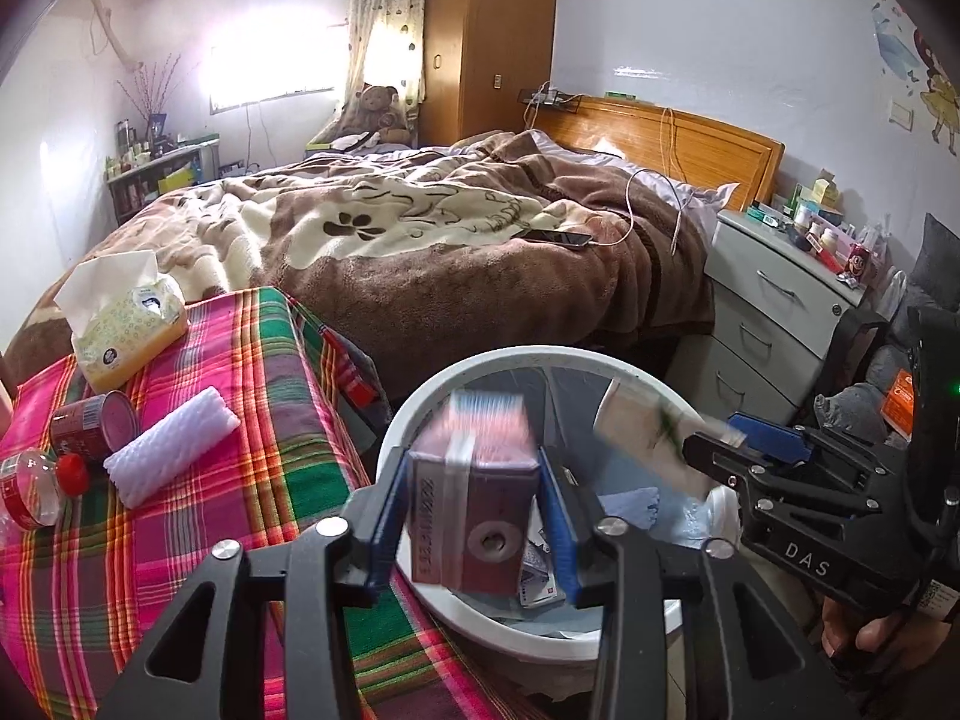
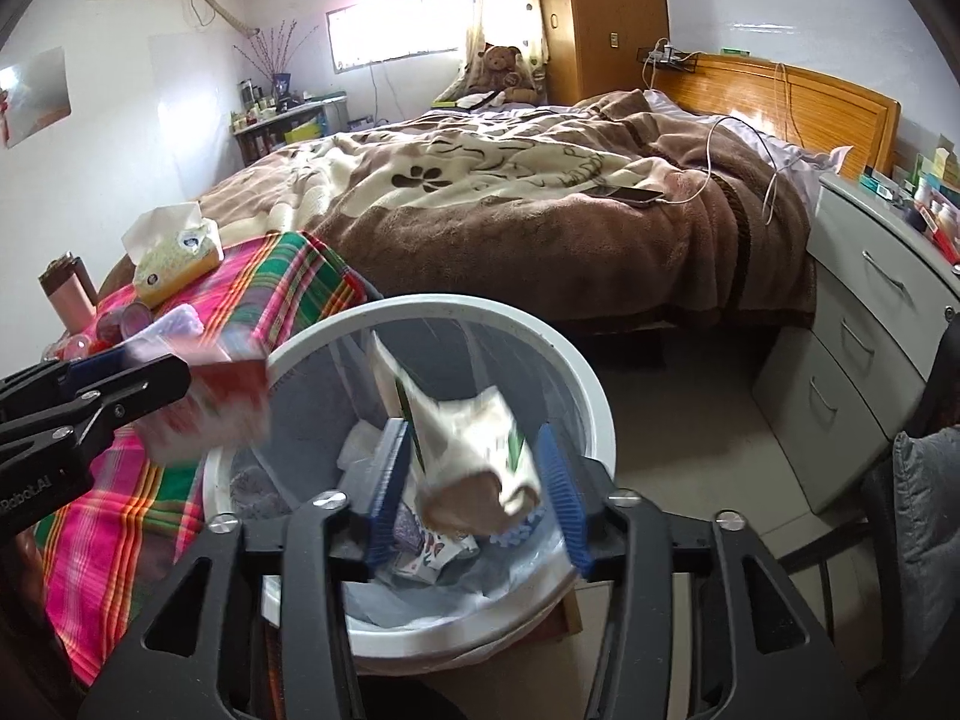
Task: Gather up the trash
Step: 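Open both tools to drop the juice box and paper bag into the bin, then move both tools back over the bed toward the yogurt cup and plastic bottle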
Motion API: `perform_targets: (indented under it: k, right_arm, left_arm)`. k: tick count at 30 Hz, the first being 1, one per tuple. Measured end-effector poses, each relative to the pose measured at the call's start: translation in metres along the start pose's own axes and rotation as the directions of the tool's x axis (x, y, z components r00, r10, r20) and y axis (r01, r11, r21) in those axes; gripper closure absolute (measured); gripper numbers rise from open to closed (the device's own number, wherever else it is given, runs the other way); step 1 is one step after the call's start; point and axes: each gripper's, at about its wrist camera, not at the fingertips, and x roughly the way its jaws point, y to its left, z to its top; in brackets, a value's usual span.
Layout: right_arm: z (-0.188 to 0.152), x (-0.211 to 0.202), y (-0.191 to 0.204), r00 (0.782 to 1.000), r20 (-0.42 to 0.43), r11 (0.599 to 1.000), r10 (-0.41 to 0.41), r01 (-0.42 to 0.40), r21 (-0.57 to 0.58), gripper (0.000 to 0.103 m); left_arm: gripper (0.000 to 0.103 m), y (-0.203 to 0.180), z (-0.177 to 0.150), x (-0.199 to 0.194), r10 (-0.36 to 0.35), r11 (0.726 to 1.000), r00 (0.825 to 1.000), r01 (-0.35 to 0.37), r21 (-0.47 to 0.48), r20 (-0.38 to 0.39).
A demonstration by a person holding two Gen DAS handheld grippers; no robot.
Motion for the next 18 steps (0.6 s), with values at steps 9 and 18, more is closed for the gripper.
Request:
perform_targets:
  k: [9,18]
  right_arm:
    - [0.0,-0.008,0.003,1.0,0.029,1.0,0.008,-0.008,-0.003,0.036]
    - [0.003,-0.015,0.015,0.998,0.057,0.999,0.032,-0.031,-0.007,0.036]
  left_arm:
    - [0.043,0.007,-0.003,-0.011,0.001,1.0,1.0,-0.001,-0.02,0.018]
    - [0.043,0.023,-0.01,-0.034,0.035,0.999,0.998,-0.034,-0.042,0.043]
